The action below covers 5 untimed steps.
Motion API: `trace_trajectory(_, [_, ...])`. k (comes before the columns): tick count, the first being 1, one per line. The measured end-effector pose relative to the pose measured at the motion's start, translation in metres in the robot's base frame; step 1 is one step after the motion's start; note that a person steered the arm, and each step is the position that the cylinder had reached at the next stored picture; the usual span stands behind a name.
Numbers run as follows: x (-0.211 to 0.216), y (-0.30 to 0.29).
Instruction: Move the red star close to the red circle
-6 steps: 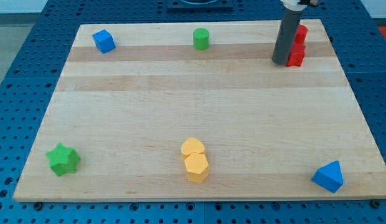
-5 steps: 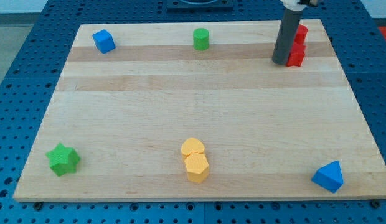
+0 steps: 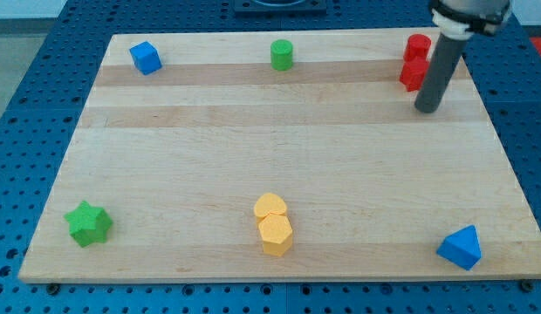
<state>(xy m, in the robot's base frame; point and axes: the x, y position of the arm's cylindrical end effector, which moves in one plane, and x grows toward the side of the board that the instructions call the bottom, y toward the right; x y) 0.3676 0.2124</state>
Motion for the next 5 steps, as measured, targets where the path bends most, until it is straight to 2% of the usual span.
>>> trace_trajectory(5, [-0.033, 0.003])
